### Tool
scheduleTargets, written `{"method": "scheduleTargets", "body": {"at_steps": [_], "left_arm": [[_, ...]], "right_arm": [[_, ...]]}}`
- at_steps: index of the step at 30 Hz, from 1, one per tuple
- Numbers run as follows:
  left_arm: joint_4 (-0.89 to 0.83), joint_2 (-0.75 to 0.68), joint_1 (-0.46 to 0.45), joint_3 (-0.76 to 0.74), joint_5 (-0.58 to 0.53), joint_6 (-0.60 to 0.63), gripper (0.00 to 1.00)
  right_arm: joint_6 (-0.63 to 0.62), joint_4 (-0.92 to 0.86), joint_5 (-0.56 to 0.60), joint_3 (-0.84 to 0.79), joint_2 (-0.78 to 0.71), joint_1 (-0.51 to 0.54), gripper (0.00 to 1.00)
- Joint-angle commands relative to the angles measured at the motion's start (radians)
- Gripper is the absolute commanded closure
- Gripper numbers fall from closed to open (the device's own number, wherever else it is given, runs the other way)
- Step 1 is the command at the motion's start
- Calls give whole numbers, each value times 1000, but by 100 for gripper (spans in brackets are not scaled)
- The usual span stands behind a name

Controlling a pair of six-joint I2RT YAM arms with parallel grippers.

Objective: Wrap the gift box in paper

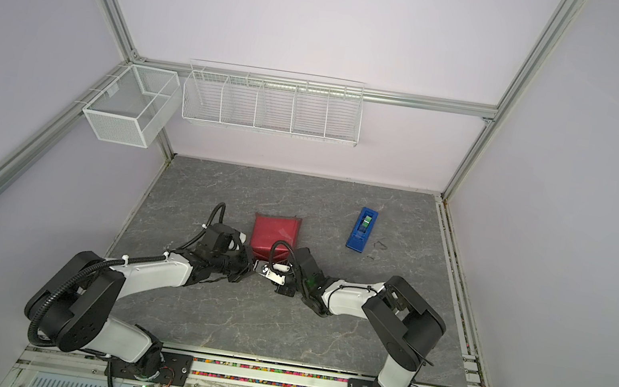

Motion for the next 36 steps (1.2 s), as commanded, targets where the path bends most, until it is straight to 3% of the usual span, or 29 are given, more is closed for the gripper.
{"method": "scheduleTargets", "body": {"at_steps": [1,7,9,15,22,26,30,36], "left_arm": [[-6,-24,-2,-9,-13,7,100],[-29,-65,-1,-18,-22,6,100],[-59,-94,-1,-15,-34,15,94],[-230,-211,-1,37,-94,98,78],[-467,-328,0,176,-178,254,76],[-552,-321,2,260,-188,326,76],[-528,-260,3,284,-107,371,81],[-504,-65,3,322,101,417,94]], "right_arm": [[-32,-30,-7,28,16,-6,79],[-14,-37,5,33,12,-1,91],[-11,-49,2,28,1,1,94],[13,-98,-9,-3,-62,19,94],[50,-149,-20,-46,-107,73,94],[65,-155,-1,-59,-107,108,94],[77,-151,12,-70,-119,127,94],[77,-142,45,-70,-122,131,94]]}}
